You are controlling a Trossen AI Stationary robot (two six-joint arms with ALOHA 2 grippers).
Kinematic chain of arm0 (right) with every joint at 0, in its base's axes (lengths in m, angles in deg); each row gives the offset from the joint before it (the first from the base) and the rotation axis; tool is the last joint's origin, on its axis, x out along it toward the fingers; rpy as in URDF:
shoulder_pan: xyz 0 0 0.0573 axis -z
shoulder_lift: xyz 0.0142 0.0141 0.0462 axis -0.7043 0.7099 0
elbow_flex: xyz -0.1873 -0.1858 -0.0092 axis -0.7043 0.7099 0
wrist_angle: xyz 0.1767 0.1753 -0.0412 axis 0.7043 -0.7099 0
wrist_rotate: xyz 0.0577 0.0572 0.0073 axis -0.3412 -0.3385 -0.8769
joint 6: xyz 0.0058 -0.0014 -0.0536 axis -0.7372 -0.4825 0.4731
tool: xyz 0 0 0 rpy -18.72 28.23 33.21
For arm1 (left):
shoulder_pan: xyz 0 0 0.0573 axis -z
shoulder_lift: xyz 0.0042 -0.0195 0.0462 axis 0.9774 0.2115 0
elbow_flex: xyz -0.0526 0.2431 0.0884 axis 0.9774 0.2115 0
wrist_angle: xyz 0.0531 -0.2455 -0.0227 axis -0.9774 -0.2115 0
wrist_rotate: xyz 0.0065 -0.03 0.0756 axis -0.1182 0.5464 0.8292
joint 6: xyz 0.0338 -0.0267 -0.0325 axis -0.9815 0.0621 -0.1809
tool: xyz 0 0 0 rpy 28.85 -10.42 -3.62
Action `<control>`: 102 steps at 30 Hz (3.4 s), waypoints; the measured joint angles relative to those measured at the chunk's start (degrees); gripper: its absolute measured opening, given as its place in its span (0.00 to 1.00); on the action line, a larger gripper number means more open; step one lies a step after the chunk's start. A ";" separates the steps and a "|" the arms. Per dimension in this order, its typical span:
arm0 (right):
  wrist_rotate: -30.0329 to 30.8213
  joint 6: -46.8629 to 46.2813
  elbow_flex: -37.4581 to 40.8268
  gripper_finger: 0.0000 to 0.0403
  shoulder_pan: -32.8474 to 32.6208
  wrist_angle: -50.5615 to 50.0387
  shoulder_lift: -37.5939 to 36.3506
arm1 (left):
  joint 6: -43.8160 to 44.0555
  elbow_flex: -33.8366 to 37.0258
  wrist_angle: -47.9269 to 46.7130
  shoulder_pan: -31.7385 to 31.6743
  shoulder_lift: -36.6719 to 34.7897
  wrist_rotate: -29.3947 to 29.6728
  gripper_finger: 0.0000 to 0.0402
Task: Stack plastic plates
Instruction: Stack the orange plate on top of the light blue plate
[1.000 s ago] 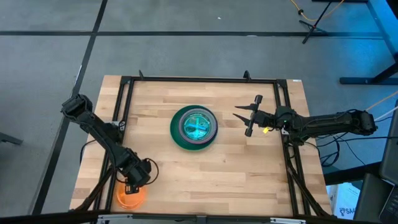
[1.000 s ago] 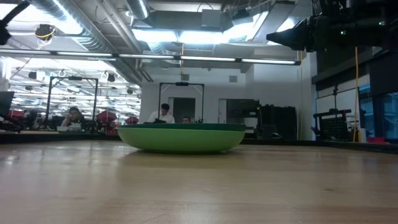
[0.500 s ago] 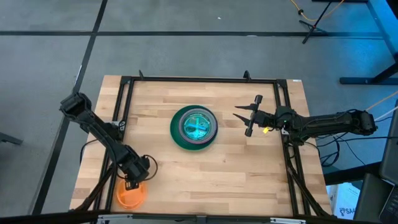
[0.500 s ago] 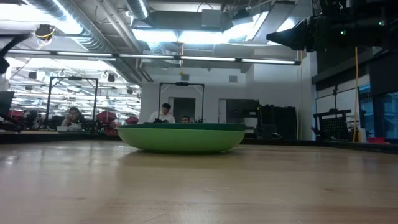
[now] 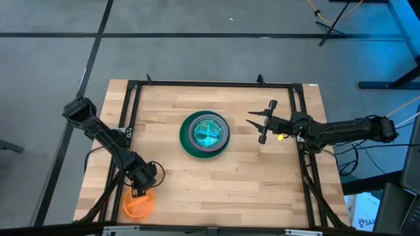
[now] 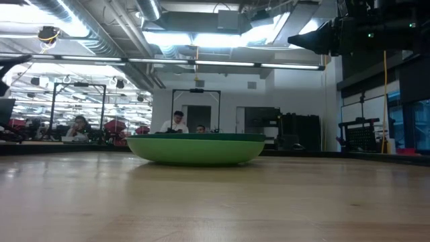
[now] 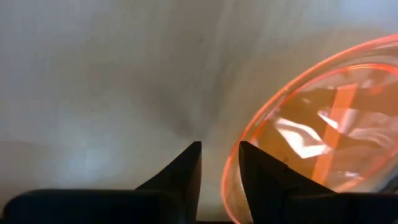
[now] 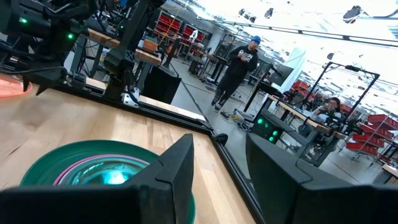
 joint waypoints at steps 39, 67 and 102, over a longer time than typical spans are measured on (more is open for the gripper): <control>0.00 0.07 0.00 0.36 0.00 0.02 0.00 | 3.55 2.85 7.25 -4.64 -3.42 -1.64 0.01; 0.17 0.09 0.00 0.36 0.00 0.34 0.02 | -0.09 2.85 23.96 -28.75 -19.42 26.52 0.00; 0.44 0.20 0.01 0.36 0.00 -0.09 0.02 | -19.30 2.83 43.04 -43.74 -2.27 40.60 0.18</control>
